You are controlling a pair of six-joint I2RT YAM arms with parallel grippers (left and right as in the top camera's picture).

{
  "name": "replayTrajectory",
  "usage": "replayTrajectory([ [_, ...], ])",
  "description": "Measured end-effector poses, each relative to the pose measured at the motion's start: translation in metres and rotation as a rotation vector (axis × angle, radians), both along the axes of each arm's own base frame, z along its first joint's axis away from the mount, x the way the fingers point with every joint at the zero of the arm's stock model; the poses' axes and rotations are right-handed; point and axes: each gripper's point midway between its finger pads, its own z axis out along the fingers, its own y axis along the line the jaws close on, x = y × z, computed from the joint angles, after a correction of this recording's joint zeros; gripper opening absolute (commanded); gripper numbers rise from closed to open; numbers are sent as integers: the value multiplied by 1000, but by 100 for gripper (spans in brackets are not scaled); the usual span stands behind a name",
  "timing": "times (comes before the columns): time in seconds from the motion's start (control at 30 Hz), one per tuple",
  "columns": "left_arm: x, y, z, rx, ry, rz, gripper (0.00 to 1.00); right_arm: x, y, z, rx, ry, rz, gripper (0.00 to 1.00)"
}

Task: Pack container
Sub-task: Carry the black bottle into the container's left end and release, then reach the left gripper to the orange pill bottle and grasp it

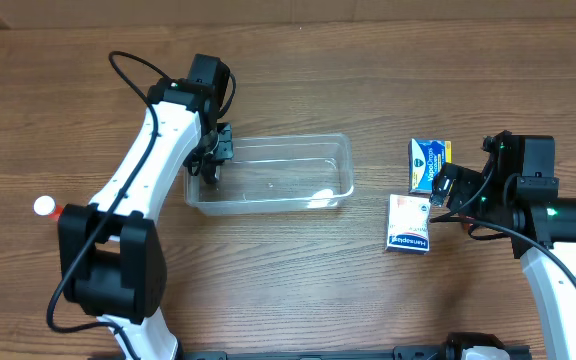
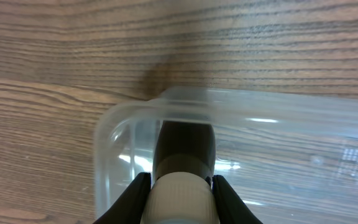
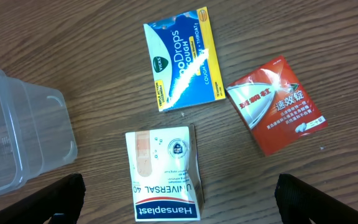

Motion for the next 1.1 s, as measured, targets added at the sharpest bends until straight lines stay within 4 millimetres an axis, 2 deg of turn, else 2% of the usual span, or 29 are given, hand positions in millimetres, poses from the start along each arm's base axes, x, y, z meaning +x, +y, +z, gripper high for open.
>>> replayTrajectory([
  [0.03, -1, 0, -6, 2, 16, -2, 34, 0, 0, 0, 0, 0, 0, 100],
  [0.1, 0, 0, -8, 3, 22, 0, 70, 0, 0, 0, 0, 0, 0, 100],
  [0.13, -2, 0, -10, 4, 33, 0, 76, 0, 0, 0, 0, 0, 0, 100],
  [0.23, -4, -2, -21, -3, 68, -3, 87, 0, 0, 0, 0, 0, 0, 100],
  [0.4, -13, -2, -14, -4, 110, -3, 89, 0, 0, 0, 0, 0, 0, 100],
  [0.5, -5, -4, 17, -9, 85, -4, 90, 0, 0, 0, 0, 1, 0, 100],
  [0.57, 4, -6, 48, -20, 35, -4, 100, 0, 0, 0, 0, 0, 0, 100],
  [0.7, -1, -1, 113, -38, -63, 0, 100, 0, 0, 0, 0, 0, -1, 100],
  [0.77, -11, 13, 141, -43, -116, 43, 100, 0, 0, 0, 0, 0, -1, 100],
  [0.8, -20, 27, 154, -43, -138, 90, 100, 0, 0, 0, 0, 0, 0, 100],
  [0.87, -39, 67, 180, -38, -189, 211, 100, 0, 0, 0, 0, 0, 0, 100],
  [0.9, -52, 95, 194, -30, -223, 298, 100, 0, 0, 0, -1, 0, 0, 100],
  [1.0, -83, 155, 215, -7, -276, 500, 100, 0, 0, 0, 0, 0, 0, 100],
  [1.07, -109, 198, 219, 12, -281, 666, 100, 0, 0, 0, 0, 0, 0, 100],
  [1.1, -117, 211, 218, 19, -277, 718, 100, 0, 0, 0, 0, 0, 0, 100],
])
